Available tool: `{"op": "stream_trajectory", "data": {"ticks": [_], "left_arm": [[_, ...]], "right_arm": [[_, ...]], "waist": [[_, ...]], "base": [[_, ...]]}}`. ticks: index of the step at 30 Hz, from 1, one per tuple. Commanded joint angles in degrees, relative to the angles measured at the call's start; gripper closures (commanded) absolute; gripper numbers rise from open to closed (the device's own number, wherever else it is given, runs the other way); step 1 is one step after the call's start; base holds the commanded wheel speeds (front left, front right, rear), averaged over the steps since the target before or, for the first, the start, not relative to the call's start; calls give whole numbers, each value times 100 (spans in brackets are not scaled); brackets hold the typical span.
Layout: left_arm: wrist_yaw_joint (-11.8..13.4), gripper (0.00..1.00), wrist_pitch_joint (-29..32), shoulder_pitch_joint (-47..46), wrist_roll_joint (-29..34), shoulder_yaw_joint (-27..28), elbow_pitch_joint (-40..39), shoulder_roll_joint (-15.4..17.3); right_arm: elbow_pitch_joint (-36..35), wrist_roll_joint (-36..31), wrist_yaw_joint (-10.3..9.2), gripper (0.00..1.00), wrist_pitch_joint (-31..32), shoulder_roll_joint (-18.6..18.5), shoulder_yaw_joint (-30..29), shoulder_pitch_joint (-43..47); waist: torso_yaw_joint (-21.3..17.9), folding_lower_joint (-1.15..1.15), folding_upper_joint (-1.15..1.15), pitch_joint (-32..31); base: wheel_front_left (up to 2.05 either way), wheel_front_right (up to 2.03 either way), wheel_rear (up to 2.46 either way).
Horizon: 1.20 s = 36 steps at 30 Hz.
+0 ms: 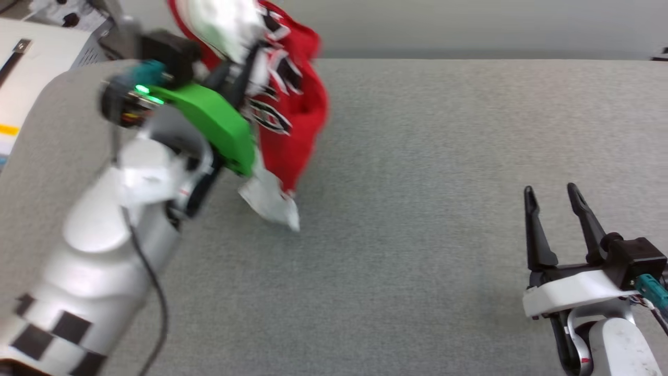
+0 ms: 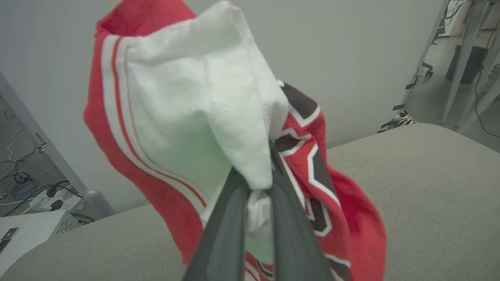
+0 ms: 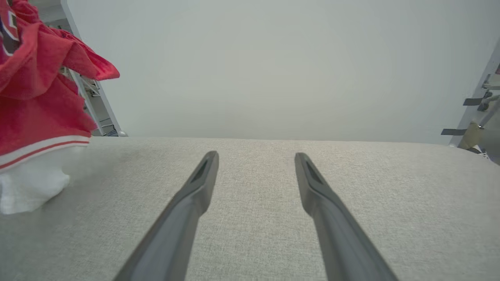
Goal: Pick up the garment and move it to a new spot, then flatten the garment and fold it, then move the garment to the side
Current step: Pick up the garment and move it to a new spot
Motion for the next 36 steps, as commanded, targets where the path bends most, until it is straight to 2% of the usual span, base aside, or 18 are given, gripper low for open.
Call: {"op": "stream_trajectory", "data": {"ticks": [1,7,11,14,15,16,23,26,33,36], "left_arm": [[70,100,-65,102,92,-107,-34,-207],[144,100,-186,372,266,-743,229,-1157],[66,100,-234,538,425,-1235,676,-1731],[-17,100,-250,635,509,-1556,1072,-2022],[-59,80,-245,668,534,-1686,1210,-2102],[-102,0,-231,689,558,-1803,1316,-2152],[-272,0,-307,773,466,-2384,1725,-2287],[-209,0,-471,734,300,-2440,1691,-2290],[28,0,-1070,594,47,-2119,1909,-2281],[160,0,-1307,631,11,-1836,1956,-2097]], "right_arm": [[18,55,-4,0,-52,-17,-60,104],[27,102,-4,0,-52,-17,-301,163],[46,147,-4,0,-52,-17,-476,163],[86,202,-4,0,-52,-17,-630,145],[107,224,-4,0,-52,-17,-680,132],[122,234,-4,0,-52,-17,-721,122],[225,292,-4,0,-52,-17,-781,58],[242,289,-4,0,-52,-17,-752,59],[197,159,-4,0,-52,-17,-611,217],[180,76,-4,0,-52,-17,-572,348]], "waist": [[-358,0,0,-260],[-773,0,0,-300],[-1013,0,0,-270],[-1148,0,0,-216],[-1193,0,0,-191],[-1218,0,0,-175],[-1253,0,0,-147],[-1127,0,0,-227],[-678,0,0,-555],[-461,0,0,-714]], "base": [[0,0,0],[0,0,0],[0,0,0],[0,0,0],[0,0,0],[0,0,0],[0,0,0],[0,0,0],[0,0,0],[0,0,0]]}}
